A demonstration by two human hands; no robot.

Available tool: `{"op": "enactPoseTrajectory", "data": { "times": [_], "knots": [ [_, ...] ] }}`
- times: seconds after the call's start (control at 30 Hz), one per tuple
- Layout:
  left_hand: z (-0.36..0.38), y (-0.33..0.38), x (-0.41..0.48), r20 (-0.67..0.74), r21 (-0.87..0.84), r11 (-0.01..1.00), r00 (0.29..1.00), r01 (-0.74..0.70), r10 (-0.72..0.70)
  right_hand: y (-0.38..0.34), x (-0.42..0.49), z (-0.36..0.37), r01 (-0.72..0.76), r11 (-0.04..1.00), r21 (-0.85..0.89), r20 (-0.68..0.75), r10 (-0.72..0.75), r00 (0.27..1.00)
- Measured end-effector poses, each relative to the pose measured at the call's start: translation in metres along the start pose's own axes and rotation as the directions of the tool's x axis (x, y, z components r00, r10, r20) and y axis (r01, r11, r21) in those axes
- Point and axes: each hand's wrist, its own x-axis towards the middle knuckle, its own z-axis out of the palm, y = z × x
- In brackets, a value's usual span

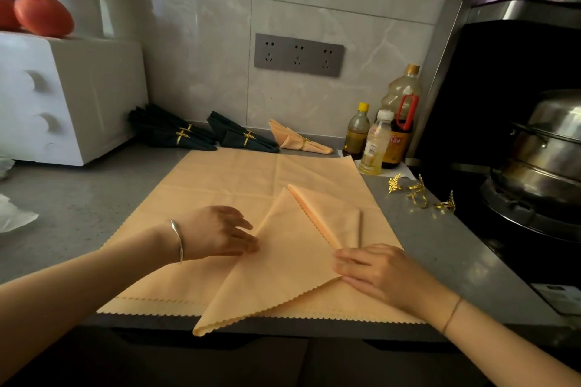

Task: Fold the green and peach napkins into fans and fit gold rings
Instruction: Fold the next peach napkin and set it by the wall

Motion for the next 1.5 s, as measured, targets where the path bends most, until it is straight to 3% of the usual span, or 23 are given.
{"op": "enactPoseTrajectory", "data": {
  "times": [0.1,0.3,0.4,0.5,0.67,0.8,0.9,1.0,1.33,1.4,1.5],
  "knots": [
    [0.005,-0.004,-0.005,0.025,-0.133,0.985,0.994,0.107,-0.105,-0.006,0.001,-0.003,-0.067,0.993,0.096,-0.052,0.072,0.996],
    [0.021,-0.005,-0.006,-0.062,-0.338,0.887,0.933,0.314,-0.354,-0.011,0.003,0.004,-0.265,0.925,0.272,-0.09,0.299,0.95],
    [0.022,-0.002,0.002,0.101,-0.508,0.637,0.775,0.58,-0.624,-0.01,0.006,0.007,-0.353,0.847,0.398,-0.079,0.415,0.906],
    [0.017,-0.001,0.018,0.27,-0.67,0.364,0.67,0.646,-0.692,-0.011,0.01,0.011,-0.382,0.817,0.432,-0.072,0.454,0.888],
    [0.017,-0.016,0.04,0.506,-0.512,0.231,0.507,0.828,-0.698,0.0,0.021,0.011,-0.4,0.77,0.497,-0.099,0.508,0.856],
    [0.018,-0.019,0.055,0.568,-0.429,0.163,0.406,0.888,-0.716,0.044,0.048,0.018,-0.477,0.701,0.53,-0.091,0.606,0.79],
    [0.021,-0.015,0.063,0.555,-0.412,0.14,0.369,0.901,-0.746,0.075,0.065,0.033,-0.61,0.602,0.516,0.049,0.69,0.723],
    [0.025,-0.015,0.071,0.521,-0.426,0.094,0.329,0.9,-0.787,0.088,0.074,0.039,-0.651,0.477,0.591,0.151,0.727,0.67],
    [0.041,-0.026,0.11,0.431,-0.539,-0.005,0.271,0.842,-0.861,0.073,0.042,0.025,-0.569,0.36,0.74,0.164,0.723,0.671],
    [0.042,-0.022,0.113,0.427,-0.481,0.036,0.27,0.876,-0.863,0.072,0.043,0.026,-0.579,0.376,0.723,0.156,0.728,0.667],
    [0.035,-0.005,0.109,0.433,-0.406,0.155,0.339,0.9,-0.835,0.077,0.05,0.032,-0.635,0.452,0.627,0.122,0.748,0.653]
  ]
}}
